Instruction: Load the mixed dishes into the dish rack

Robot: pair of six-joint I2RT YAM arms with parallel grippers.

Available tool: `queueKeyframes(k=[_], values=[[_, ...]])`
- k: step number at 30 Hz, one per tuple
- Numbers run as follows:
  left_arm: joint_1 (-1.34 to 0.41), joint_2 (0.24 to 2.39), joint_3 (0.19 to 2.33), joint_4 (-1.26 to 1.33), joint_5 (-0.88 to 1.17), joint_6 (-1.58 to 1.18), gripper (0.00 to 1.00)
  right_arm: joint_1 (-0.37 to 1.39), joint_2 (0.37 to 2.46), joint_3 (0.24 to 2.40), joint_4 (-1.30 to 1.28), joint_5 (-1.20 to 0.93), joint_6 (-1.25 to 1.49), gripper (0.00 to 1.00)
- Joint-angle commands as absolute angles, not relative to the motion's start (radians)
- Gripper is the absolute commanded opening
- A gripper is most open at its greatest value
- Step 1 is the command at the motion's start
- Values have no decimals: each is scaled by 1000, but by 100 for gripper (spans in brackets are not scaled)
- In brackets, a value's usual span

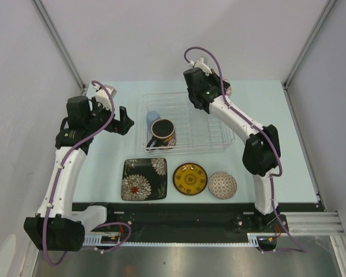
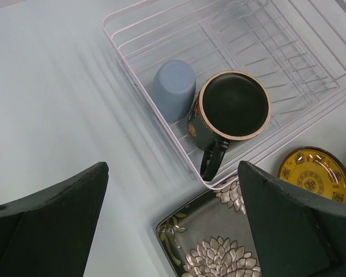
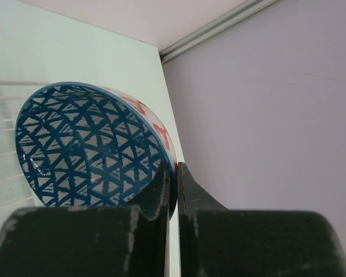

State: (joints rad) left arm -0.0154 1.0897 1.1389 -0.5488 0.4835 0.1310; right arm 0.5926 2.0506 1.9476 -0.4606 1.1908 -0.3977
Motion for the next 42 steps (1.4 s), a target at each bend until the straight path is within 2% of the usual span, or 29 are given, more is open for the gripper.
queueKeyframes(k=[1, 16, 33, 34, 35, 37, 39, 42], values=[[-3, 1071, 1134, -532, 518, 130, 99, 606, 2056, 1893, -347, 1255, -462, 0], [23, 1072, 1127, -525, 529, 130, 100, 584, 2138, 1847, -486, 1152, -270, 0], [29, 1083, 1127, -511, 538, 126, 100, 663, 2215, 1805, -620, 1092, -106, 0], [29, 1083, 1131, -512, 540, 127, 100, 672, 2217, 1805, -626, 1089, -100, 3], [29, 1085, 1134, -512, 538, 127, 100, 672, 2217, 1804, -635, 1086, -89, 17], [29, 1086, 1137, -514, 538, 129, 100, 680, 2214, 1799, -646, 1081, -78, 26], [31, 1089, 1138, -512, 545, 127, 100, 681, 2204, 1787, -650, 1081, -71, 49], [29, 1091, 1141, -509, 548, 121, 100, 681, 2181, 1783, -666, 1081, -61, 63]])
